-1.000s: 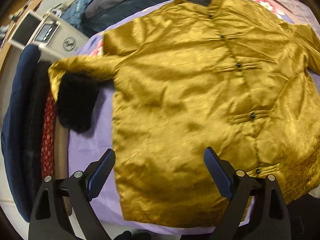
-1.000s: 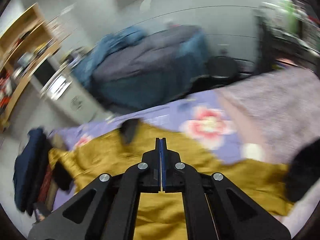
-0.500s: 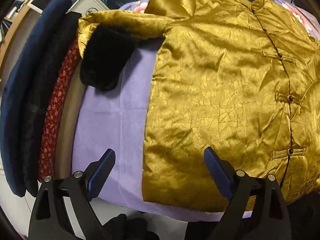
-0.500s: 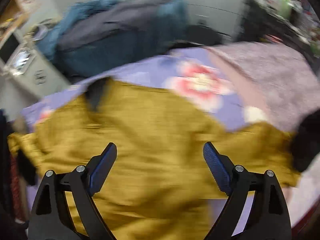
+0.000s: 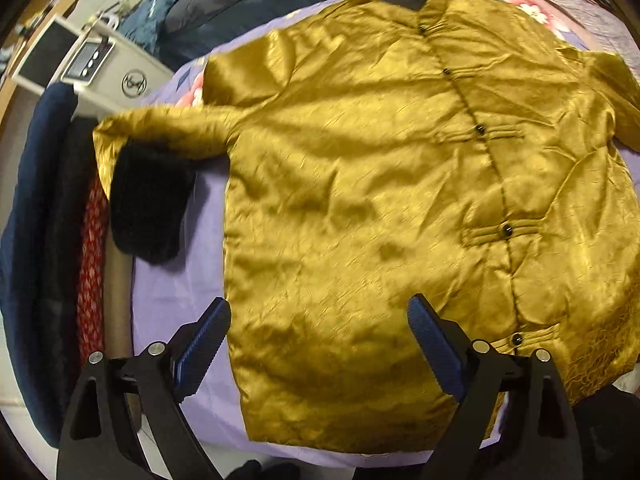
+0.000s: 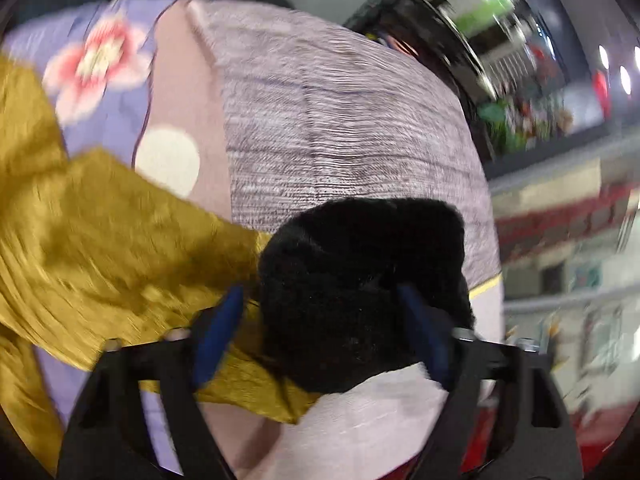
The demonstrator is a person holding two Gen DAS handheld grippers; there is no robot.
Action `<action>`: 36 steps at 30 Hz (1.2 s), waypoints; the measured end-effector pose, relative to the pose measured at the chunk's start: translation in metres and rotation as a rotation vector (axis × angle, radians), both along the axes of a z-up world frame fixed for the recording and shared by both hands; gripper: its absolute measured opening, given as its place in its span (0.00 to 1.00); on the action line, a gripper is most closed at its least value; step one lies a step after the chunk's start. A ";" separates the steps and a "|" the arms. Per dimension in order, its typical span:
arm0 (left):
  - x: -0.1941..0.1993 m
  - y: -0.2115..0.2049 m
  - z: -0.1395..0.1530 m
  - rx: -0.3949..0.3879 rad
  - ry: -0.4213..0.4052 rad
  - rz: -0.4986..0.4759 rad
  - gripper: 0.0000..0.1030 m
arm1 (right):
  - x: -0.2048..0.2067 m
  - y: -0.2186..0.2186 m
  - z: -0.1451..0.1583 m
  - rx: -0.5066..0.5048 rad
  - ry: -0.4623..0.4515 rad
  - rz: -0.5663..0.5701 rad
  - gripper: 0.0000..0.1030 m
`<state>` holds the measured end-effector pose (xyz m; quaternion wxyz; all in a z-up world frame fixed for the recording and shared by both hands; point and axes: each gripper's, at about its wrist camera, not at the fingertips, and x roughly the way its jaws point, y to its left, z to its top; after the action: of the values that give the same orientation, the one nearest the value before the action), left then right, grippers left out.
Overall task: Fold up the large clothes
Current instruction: 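Grasp the black fur cuff of the sleeve with the right gripper and lift it, then fold the held sleeve across the jacket front with the right gripper and release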
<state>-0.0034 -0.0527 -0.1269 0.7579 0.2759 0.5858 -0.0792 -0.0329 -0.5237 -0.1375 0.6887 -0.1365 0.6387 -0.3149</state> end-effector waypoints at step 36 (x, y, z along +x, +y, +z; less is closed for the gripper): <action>0.007 0.086 -0.024 0.028 0.010 0.215 0.86 | 0.159 0.452 0.072 0.528 -0.323 0.728 0.82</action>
<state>0.0031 0.0334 -0.1505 0.7551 0.2217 0.6169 0.0092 0.1264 -0.0717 -0.0652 0.8559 -0.1208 0.4923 0.1027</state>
